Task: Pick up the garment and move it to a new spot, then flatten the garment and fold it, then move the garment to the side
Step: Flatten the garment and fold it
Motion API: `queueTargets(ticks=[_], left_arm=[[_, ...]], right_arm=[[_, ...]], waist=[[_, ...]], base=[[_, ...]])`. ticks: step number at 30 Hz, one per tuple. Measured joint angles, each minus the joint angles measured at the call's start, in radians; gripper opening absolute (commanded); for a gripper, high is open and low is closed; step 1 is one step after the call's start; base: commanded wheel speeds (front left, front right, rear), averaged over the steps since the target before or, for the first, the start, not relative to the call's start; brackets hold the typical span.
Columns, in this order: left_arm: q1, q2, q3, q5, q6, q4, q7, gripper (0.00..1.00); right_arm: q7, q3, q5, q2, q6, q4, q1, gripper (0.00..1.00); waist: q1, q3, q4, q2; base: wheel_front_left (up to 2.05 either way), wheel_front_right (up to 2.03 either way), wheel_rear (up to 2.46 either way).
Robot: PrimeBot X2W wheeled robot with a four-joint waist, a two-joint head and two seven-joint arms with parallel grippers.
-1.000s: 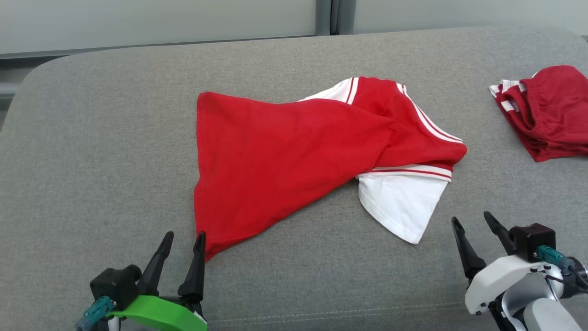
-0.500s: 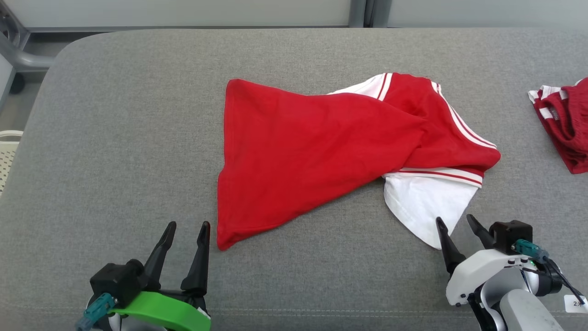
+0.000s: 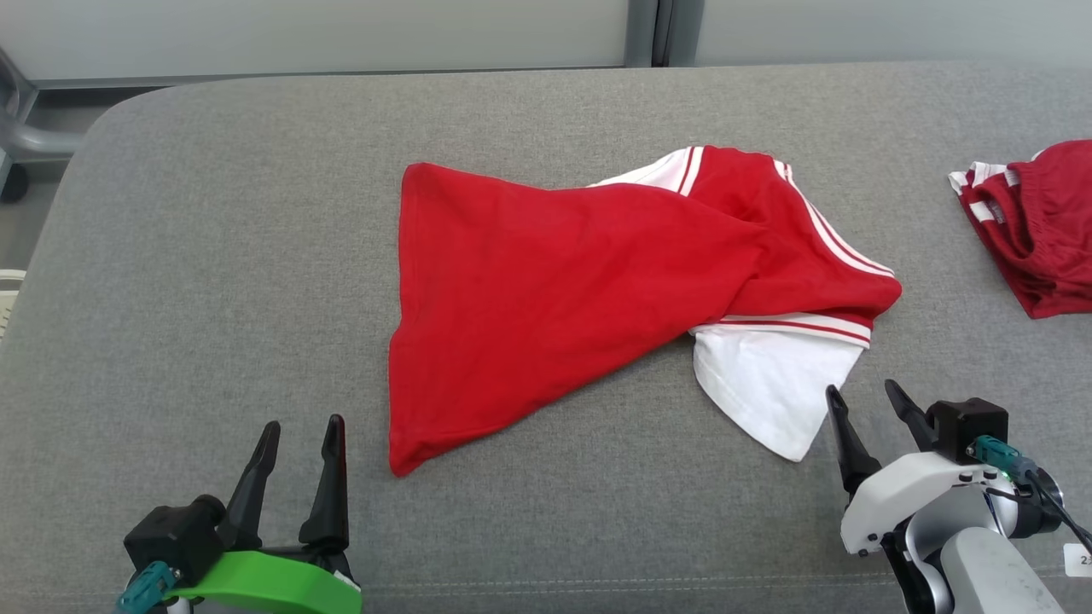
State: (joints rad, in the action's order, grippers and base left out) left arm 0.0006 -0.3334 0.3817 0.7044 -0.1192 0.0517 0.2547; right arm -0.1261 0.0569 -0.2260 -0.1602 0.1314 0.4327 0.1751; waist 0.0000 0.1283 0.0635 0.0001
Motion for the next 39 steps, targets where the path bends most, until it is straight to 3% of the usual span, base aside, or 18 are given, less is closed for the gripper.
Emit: queueTargets(ticks=[13, 24, 39], left_arm=[[0.0, 0.002, -0.005, -0.021, -0.023, -0.011, 0.002, 1.0], [0.009, -0.008, -0.014, -0.047, -0.063, 0.014, 0.002, 1.0], [0.049, -0.033, -0.036, -0.035, -0.085, 0.033, -0.011, 1.0]], right_arm=[[-0.016, -0.014, 0.029, 0.011, 0.0, -0.028, -0.006, 1.0], [0.009, 0.006, 0.073, 0.035, 0.0, -0.172, -0.04, 1.0], [0.063, 0.002, 0.116, 0.073, 0.0, -0.309, -0.112, 1.0]], waist=[[0.0, 0.002, 0.016, 0.0], [0.0, -0.063, -0.019, 0.0], [0.0, -0.149, -0.058, 0.0]], base=[[0.0, 0.0, 0.0], [0.0, 0.0, 0.0], [0.0, 0.0, 0.0]])
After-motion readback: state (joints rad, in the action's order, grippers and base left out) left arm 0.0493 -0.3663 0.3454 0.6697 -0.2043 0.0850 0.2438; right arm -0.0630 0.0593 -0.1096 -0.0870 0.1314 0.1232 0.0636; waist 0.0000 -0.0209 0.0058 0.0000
